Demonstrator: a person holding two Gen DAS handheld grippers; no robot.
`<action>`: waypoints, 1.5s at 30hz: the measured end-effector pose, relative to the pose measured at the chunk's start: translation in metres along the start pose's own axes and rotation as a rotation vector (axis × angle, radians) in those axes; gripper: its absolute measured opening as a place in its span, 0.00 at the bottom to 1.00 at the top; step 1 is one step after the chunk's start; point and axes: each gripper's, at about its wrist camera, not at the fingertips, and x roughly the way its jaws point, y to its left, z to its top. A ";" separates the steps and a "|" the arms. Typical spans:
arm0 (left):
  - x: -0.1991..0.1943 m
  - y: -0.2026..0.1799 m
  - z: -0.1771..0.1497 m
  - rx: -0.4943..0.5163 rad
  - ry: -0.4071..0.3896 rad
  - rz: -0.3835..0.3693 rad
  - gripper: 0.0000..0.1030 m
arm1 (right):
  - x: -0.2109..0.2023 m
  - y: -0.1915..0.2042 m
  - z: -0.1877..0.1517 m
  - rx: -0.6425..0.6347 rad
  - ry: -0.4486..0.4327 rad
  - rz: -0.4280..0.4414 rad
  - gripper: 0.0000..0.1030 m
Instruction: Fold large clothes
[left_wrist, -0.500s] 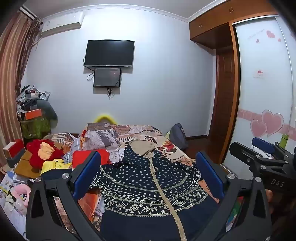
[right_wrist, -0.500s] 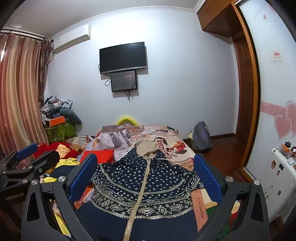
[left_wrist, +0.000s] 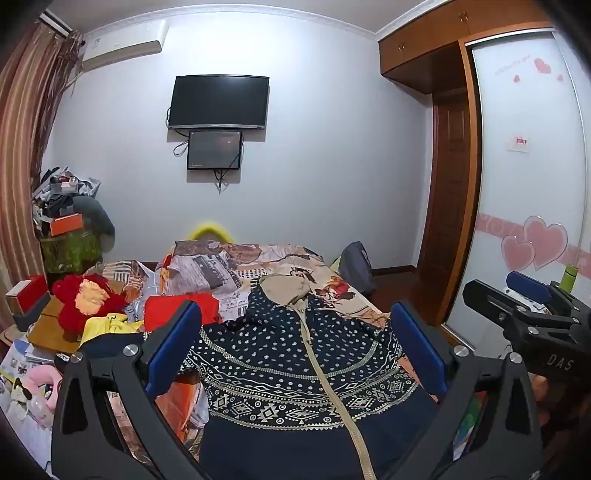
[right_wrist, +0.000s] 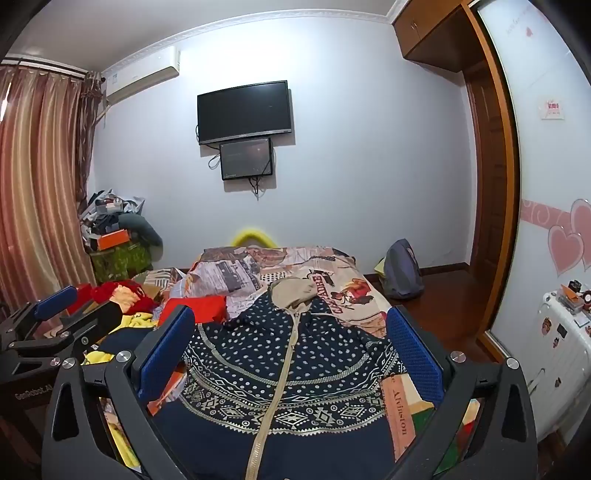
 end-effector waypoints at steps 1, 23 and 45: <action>0.004 0.002 -0.002 0.001 0.002 0.001 1.00 | -0.001 0.000 0.003 0.000 0.001 0.000 1.00; 0.009 0.006 -0.006 -0.012 0.019 0.008 1.00 | 0.002 -0.004 0.000 0.009 0.013 0.008 1.00; 0.009 0.004 -0.006 -0.010 0.023 0.014 1.00 | 0.002 -0.001 0.001 0.012 0.022 0.009 1.00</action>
